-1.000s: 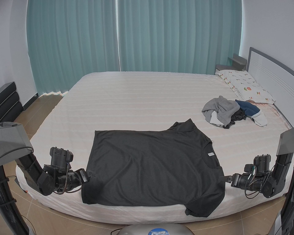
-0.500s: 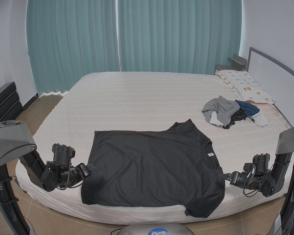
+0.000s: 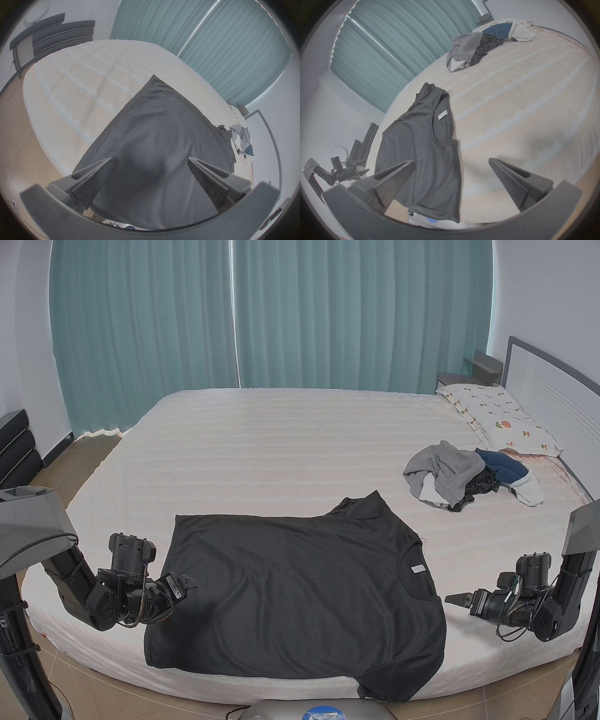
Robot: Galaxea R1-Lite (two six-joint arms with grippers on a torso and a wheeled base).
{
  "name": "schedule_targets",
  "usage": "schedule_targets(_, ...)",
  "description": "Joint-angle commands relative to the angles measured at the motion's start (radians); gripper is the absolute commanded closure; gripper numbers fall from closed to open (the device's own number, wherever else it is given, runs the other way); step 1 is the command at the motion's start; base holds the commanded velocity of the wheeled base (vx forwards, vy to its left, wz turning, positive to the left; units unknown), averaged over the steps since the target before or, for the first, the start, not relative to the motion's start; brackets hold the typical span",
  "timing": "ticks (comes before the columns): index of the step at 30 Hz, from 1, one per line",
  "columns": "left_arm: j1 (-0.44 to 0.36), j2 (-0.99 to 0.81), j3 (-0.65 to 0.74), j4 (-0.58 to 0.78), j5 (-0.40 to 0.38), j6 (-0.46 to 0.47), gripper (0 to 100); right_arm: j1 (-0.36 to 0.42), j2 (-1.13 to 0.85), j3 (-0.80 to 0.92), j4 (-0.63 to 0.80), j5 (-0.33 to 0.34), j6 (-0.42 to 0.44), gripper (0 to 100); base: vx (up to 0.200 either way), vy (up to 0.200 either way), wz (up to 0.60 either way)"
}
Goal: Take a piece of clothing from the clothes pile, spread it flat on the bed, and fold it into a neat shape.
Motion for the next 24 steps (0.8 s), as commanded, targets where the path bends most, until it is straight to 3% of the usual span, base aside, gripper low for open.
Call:
schedule_targets(1,-0.001,0.002,-0.001,-0.003,0.0,-0.001,0,-0.001,0.008,0.001,-0.001,-0.001,0.0,0,0.0,0.0,0.0)
schedule_targets(12,0.004,0.0,-0.012,0.003,0.0,-0.004,0,-0.001,0.011,-0.005,-0.001,0.001,0.001,0,0.0,0.0,0.0)
schedule_targets(21,0.016,0.003,-0.014,-0.003,-0.001,-0.004,0,-0.001,0.011,-0.005,-0.001,0.004,0.001,0,0.0,0.2,0.0)
schedule_targets(24,0.018,0.008,-0.014,-0.004,0.0,-0.004,0,-0.001,0.011,-0.005,-0.001,0.004,0.001,0,0.0,0.0,0.0)
